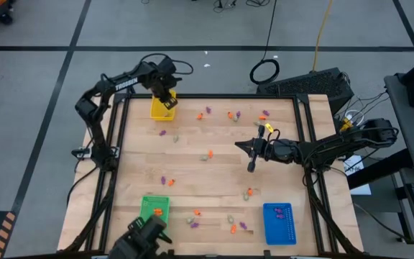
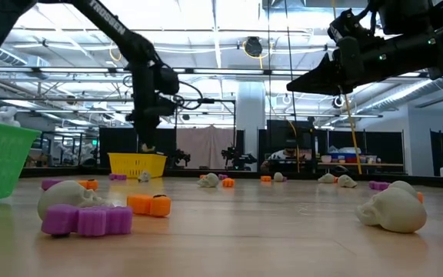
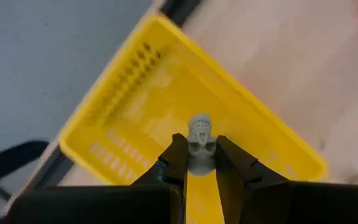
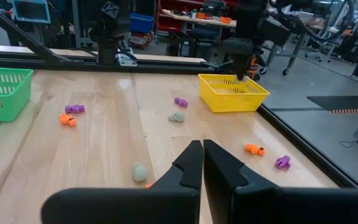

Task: Sort Halloween decoration
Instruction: Put the gray skull toy into the yellow bin, then put the purple skeleton toy into the blue bin

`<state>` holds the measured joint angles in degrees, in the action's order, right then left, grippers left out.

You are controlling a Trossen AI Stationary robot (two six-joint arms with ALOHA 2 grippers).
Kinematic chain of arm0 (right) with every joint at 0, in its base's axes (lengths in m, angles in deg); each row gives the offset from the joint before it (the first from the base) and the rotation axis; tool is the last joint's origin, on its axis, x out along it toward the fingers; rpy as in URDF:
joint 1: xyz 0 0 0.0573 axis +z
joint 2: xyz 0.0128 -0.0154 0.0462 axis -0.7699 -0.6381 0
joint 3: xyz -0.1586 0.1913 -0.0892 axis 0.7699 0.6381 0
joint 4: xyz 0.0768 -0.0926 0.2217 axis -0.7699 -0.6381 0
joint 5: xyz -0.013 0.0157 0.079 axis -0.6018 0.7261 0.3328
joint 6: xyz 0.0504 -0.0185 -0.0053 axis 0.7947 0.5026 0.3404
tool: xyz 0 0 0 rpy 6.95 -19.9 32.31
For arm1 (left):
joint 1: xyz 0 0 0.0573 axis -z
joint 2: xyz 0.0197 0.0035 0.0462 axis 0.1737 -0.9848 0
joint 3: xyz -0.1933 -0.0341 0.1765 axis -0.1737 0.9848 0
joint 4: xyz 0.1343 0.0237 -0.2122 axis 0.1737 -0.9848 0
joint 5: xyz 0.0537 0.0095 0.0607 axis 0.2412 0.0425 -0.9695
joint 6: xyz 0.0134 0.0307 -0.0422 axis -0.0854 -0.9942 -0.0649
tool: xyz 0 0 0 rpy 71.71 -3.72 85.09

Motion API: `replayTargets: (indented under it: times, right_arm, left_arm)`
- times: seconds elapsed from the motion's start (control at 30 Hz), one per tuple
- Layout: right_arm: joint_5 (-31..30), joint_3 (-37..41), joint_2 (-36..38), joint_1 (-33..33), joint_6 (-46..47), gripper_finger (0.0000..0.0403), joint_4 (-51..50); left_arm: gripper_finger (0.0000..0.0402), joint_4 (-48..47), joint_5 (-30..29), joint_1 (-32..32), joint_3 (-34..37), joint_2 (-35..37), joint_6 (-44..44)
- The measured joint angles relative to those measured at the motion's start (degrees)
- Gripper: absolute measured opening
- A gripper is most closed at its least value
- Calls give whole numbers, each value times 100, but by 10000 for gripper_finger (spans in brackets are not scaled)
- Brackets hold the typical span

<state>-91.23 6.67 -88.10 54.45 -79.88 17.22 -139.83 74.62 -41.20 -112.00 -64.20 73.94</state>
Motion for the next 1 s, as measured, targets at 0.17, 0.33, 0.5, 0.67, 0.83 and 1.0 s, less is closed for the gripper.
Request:
replayTargets:
  times: [0.17, 0.33, 0.5, 0.67, 0.83, 1.0]
  right_arm:
    - [0, 0, 1, 1, 64, 0, -2]
    - [0, 0, 0, 0, 111, 0, -7]
    - [0, 0, 0, 2, 152, 0, -98]
    - [0, 0, 0, 0, 223, 0, -205]
    - [0, 0, 0, 2, 220, 0, -220]
    - [0, 0, 0, 0, 223, 0, -221]
  left_arm:
    - [47, 37, 22, -218, -1, -281, -136]
    - [47, 54, 130, -280, -1, -554, -138]
    - [47, 191, 141, -280, -1, -759, -136]
    - [60, 168, 134, -274, -1, -769, -179]
    - [108, 158, 68, -229, -3, -646, -189]
    - [147, 124, -164, -137, -3, -417, -243]
